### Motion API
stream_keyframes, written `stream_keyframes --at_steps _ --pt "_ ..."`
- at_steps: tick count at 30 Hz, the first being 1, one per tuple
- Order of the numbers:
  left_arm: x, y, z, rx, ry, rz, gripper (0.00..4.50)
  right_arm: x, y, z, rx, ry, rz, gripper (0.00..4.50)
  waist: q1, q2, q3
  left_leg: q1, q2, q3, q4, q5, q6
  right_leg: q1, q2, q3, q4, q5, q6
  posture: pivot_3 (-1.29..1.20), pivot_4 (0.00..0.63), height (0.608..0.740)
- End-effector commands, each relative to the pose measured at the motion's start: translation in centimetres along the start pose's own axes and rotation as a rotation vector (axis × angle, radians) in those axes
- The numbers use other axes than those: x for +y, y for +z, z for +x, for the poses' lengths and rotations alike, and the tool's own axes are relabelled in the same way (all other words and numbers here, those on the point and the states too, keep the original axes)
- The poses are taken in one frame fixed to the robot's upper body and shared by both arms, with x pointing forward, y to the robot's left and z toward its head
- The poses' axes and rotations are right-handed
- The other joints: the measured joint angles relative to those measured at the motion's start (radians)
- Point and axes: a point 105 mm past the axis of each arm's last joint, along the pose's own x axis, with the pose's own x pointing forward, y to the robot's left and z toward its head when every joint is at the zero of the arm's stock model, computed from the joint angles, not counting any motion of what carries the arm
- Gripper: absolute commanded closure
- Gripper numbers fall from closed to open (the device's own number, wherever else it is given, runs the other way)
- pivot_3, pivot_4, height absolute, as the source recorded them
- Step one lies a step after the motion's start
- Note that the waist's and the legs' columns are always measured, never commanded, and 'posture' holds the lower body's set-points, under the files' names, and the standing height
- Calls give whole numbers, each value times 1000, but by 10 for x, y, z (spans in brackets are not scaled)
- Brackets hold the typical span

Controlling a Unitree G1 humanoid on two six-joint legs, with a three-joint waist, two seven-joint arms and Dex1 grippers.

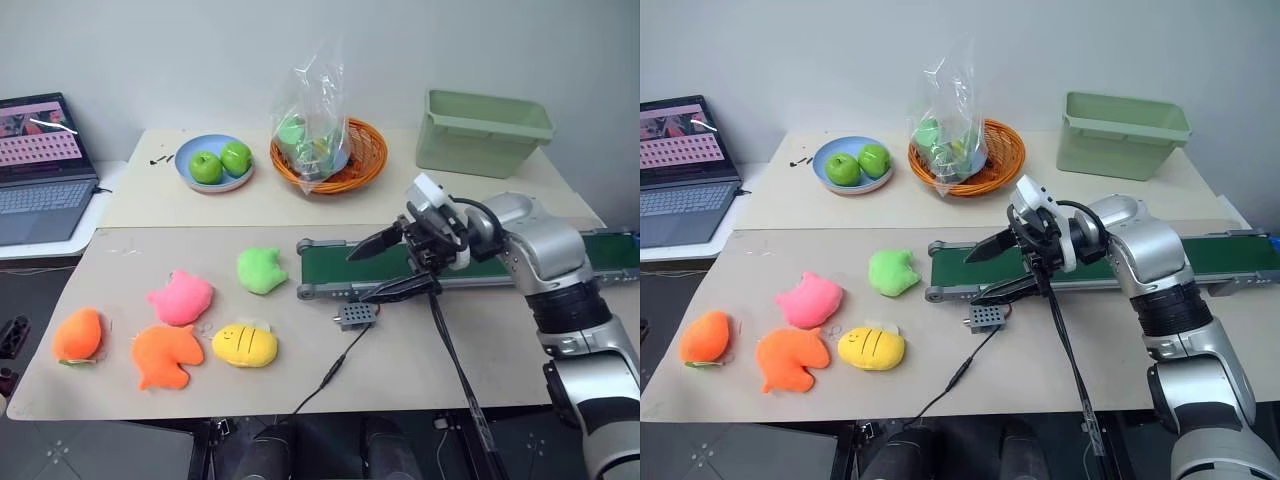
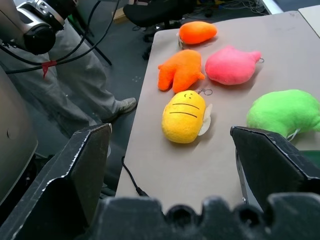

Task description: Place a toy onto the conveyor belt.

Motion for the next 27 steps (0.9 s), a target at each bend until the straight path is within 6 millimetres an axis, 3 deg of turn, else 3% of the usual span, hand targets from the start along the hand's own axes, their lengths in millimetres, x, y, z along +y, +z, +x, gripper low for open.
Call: stream_keyframes --at_steps 1,15,24,27 --pt "17 9 5 -74 32 -138 43 2 11 -4 19 3 -68 0 -1 -1 -1 0 0 0 0 0 0 0 0 0 0 0 0 0 150 740" --pt "31 -41 32 43 41 -308 43 4 15 -12 39 -43 -83 0 -5 -3 -2 0 0 1 0 -1 -1 0 1 1 0 0 0 0 150 740" --pt "31 -78 23 211 30 -282 43 4 15 -13 37 -68 -94 0 -5 -3 -2 0 0 1 0 -1 -1 0 1 2 0 0 0 0 150 740" --pt "40 -86 16 224 55 -289 648 3 15 -14 36 -83 -99 0 -4 -3 -2 1 0 1 0 -1 0 0 1 2 0 0 0 0 150 740"
